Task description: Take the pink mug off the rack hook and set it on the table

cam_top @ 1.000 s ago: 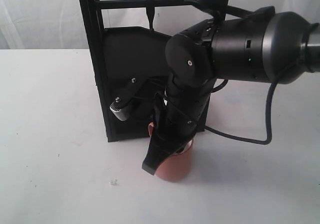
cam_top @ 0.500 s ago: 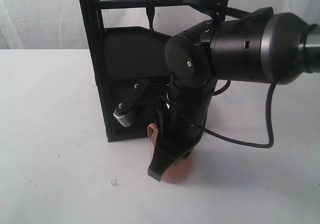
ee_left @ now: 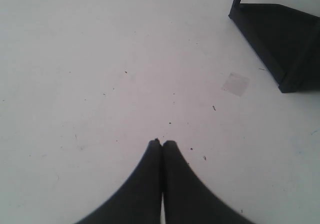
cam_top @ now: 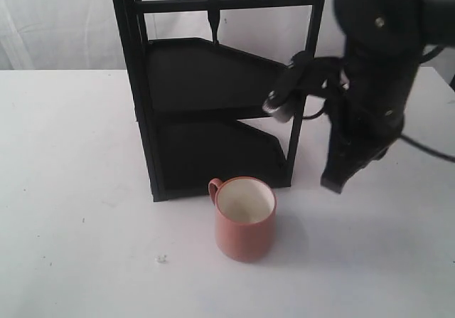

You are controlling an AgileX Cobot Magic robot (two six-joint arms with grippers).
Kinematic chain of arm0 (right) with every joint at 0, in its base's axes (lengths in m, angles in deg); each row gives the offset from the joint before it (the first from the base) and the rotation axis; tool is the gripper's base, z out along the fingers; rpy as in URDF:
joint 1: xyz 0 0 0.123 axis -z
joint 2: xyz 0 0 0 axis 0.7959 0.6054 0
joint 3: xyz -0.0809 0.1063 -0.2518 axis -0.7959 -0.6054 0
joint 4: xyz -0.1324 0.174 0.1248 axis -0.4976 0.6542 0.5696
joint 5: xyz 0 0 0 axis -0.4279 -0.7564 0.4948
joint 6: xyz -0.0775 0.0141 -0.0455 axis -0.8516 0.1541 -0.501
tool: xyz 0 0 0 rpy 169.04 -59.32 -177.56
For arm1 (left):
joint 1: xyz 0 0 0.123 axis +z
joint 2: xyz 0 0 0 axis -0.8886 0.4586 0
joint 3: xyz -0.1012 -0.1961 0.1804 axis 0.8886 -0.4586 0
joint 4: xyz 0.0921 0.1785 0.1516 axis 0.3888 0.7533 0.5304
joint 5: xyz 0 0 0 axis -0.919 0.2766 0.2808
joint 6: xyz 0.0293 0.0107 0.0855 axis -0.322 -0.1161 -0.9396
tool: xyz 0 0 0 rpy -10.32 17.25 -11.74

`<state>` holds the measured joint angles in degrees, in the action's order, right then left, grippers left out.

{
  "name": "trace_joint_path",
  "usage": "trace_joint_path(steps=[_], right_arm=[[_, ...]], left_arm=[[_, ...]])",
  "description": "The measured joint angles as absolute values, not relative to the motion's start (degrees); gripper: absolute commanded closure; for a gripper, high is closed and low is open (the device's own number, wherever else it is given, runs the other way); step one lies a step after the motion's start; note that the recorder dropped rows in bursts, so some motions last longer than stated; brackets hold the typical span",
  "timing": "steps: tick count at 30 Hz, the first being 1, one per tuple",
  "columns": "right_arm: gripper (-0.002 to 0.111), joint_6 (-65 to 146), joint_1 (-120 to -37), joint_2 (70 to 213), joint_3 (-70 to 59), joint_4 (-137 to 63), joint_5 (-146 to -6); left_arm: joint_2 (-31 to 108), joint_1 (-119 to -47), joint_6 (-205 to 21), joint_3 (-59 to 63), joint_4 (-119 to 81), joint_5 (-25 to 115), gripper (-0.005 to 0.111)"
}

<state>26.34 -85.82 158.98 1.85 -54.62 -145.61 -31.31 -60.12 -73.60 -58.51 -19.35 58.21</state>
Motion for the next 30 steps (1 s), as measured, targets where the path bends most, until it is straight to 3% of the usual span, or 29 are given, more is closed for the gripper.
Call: trace_joint_path(steps=[7, 15, 20, 30], right_arm=[[0.108, 40.79, -69.97, 154.41, 0.22, -53.45, -145.72], [0.108, 56.59, -54.52, 142.83, -15.87, -52.76, -141.55], [0.108, 62.67, -53.47, 121.09, -28.13, -51.05, -128.71], [0.108, 71.49, -54.44, 79.57, -29.65, -47.41, -133.62]], left_arm=[[-31.31, -60.12, -73.6, -58.51, -19.35, 58.21, 0.107], [-31.31, -60.12, -73.6, -58.51, -19.35, 58.21, 0.107], [-31.31, -60.12, -73.6, -58.51, -19.35, 58.21, 0.107], [-31.31, -60.12, -73.6, -58.51, -19.35, 58.21, 0.107]])
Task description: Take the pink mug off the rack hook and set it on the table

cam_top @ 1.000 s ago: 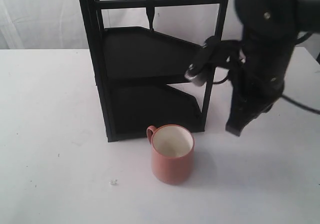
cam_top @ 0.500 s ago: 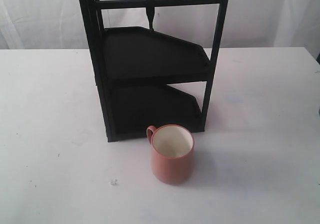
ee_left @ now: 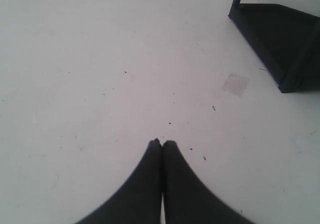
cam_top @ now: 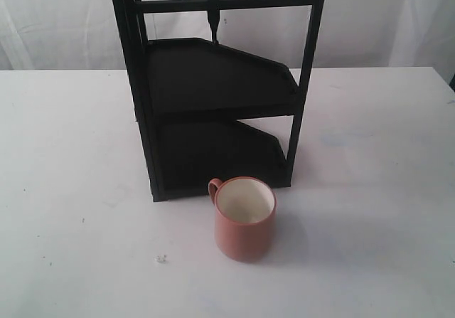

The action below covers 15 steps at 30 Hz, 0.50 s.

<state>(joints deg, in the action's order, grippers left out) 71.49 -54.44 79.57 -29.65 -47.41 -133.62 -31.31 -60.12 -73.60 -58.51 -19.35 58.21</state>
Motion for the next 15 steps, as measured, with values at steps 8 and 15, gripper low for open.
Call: trace_joint_path(steps=[8, 15], right_arm=[[0.108, 71.62, -54.44, 69.99, -29.65, -47.28, -134.58], [0.108, 71.71, -54.44, 69.99, -29.65, -47.18, -135.28]], left_arm=[[-31.31, -60.12, -73.6, -58.51, -19.35, 58.21, 0.107], [-31.31, -60.12, -73.6, -58.51, -19.35, 58.21, 0.107]])
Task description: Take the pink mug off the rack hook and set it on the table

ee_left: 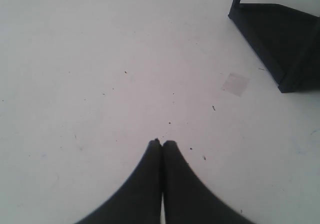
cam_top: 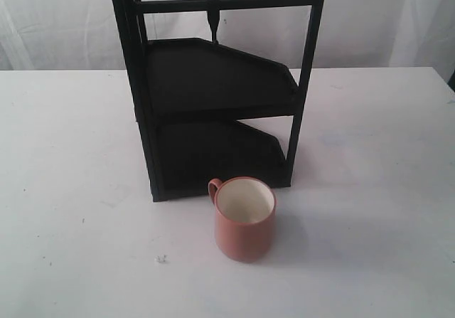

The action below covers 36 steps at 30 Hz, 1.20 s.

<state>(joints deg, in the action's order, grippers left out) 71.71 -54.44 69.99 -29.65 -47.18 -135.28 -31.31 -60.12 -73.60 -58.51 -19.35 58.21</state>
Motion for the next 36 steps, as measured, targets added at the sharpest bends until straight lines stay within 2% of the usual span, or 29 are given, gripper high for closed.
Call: trace_joint_path(steps=[8, 12, 16, 19, 23, 27, 30, 36], right_arm=[[0.108, 71.71, -54.44, 69.99, -29.65, -48.96, -132.84], [0.108, 73.54, -54.44, 69.99, -29.65, -63.23, -127.18], [0.108, 77.19, -54.57, 69.99, -29.65, -80.48, -115.2], [0.108, 76.87, -54.69, 69.99, -29.65, -81.83, -102.18], [0.108, 68.3, -54.8, 69.99, -31.21, -68.28, -83.91], [0.108, 38.64, -54.8, 69.99, -37.29, -37.78, -67.52], [0.108, 23.54, -54.8, 69.99, -43.19, -24.08, -57.14], [0.108, 28.55, -54.8, 70.09, -55.68, -20.03, -48.68]], left_arm=[[-31.31, -60.12, -73.6, -58.51, -19.35, 58.21, 0.107], [-31.31, -60.12, -73.6, -58.51, -19.35, 58.21, 0.107], [-31.31, -60.12, -73.6, -58.51, -19.35, 58.21, 0.107], [-31.31, -60.12, -73.6, -58.51, -19.35, 58.21, 0.107], [-31.31, -60.12, -73.6, -58.51, -19.35, 58.21, 0.107], [-31.31, -60.12, -73.6, -58.51, -19.35, 58.21, 0.107], [-31.31, -60.12, -73.6, -58.51, -19.35, 58.21, 0.107], [-31.31, -60.12, -73.6, -58.51, -19.35, 58.21, 0.107]])
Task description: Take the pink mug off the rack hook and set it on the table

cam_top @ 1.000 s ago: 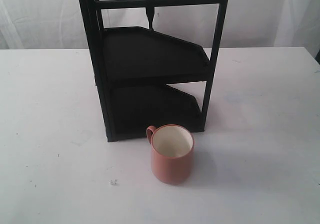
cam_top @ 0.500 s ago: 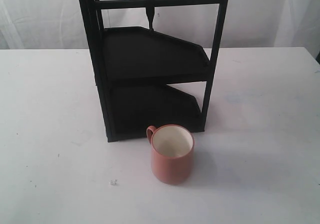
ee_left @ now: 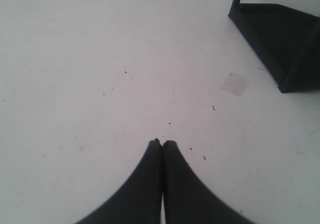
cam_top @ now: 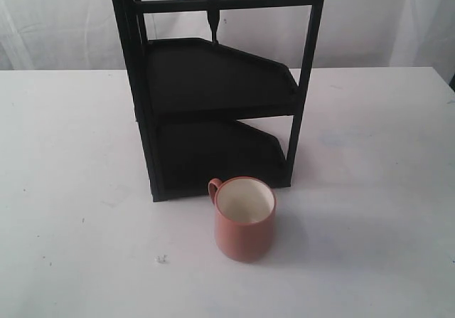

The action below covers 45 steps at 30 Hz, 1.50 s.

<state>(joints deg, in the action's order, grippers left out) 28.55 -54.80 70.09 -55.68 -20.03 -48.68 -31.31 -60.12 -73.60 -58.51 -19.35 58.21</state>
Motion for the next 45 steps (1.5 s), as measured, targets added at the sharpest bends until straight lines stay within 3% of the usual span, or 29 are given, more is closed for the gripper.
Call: trace_joint_path(steps=[6, 11, 22, 45], right_arm=[[0.108, 43.27, -54.8, 70.09, -68.52, -28.08, -49.77], [0.108, 52.71, -54.43, 70.09, -70.16, -35.68, -55.32], [0.108, 61.25, -52.35, 69.97, -70.46, -48.59, -91.66], [0.108, 61.59, -52.35, 69.97, -70.46, -49.34, -92.94]], left_arm=[[-31.31, -60.12, -73.6, -58.51, -19.35, 58.21, 0.107], [-31.31, -60.12, -73.6, -58.51, -19.35, 58.21, 0.107], [-31.31, -60.12, -73.6, -58.51, -19.35, 58.21, 0.107], [-31.31, -60.12, -73.6, -58.51, -19.35, 58.21, 0.107]])
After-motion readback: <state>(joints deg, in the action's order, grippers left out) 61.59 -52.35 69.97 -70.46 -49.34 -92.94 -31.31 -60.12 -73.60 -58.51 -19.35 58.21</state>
